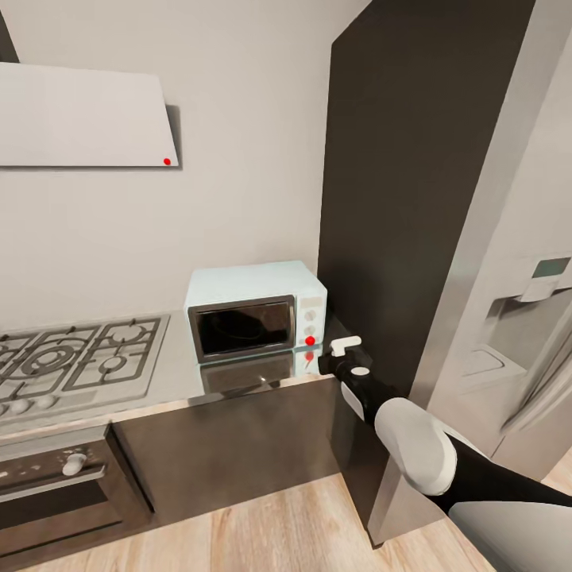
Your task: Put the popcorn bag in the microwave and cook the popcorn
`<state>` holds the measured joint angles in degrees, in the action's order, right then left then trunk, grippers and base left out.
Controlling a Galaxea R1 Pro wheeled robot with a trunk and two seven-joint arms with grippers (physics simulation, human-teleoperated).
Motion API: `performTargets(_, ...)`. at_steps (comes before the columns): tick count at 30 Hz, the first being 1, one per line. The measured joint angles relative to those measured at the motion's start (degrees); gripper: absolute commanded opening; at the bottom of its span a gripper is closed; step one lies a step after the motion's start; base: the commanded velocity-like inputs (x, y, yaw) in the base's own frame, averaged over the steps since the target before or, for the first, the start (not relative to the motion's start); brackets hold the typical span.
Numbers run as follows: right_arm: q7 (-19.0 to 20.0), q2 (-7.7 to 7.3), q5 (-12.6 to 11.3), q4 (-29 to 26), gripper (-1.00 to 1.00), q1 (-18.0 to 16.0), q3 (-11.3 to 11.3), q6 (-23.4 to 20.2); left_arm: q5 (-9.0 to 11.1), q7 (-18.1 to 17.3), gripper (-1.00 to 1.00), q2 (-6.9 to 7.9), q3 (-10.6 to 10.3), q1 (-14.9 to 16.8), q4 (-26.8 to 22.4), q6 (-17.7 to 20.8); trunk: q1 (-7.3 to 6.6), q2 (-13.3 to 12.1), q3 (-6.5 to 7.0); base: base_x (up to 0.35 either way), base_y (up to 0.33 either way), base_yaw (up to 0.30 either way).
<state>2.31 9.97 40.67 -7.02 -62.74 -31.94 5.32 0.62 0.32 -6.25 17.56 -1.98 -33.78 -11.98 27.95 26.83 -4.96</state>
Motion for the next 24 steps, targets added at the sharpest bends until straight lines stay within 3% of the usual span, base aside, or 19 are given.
performTargets(4,0.0,0.01,0.1,2.5,-1.00,0.0,0.0,0.1,0.2,0.0,1.00,0.05,0.1,0.0,1.2,0.0,-0.02,0.0,0.00,0.200,0.000,0.000)
performTargets(9,0.1,0.01,0.2,3.1,-1.00,0.1,0.0,0.2,0.0,-0.1,1.00,0.22,0.1,0.1,6.8,-0.5,0.00,0.0,0.00,0.064,0.000,0.000)
performTargets(24,0.0,0.01,0.1,4.6,-1.00,0.3,0.0,0.4,-0.1,-0.4,1.00,0.23,0.0,0.2,7.5,-0.7,-0.02,0.0,0.00,0.148,0.000,0.000)
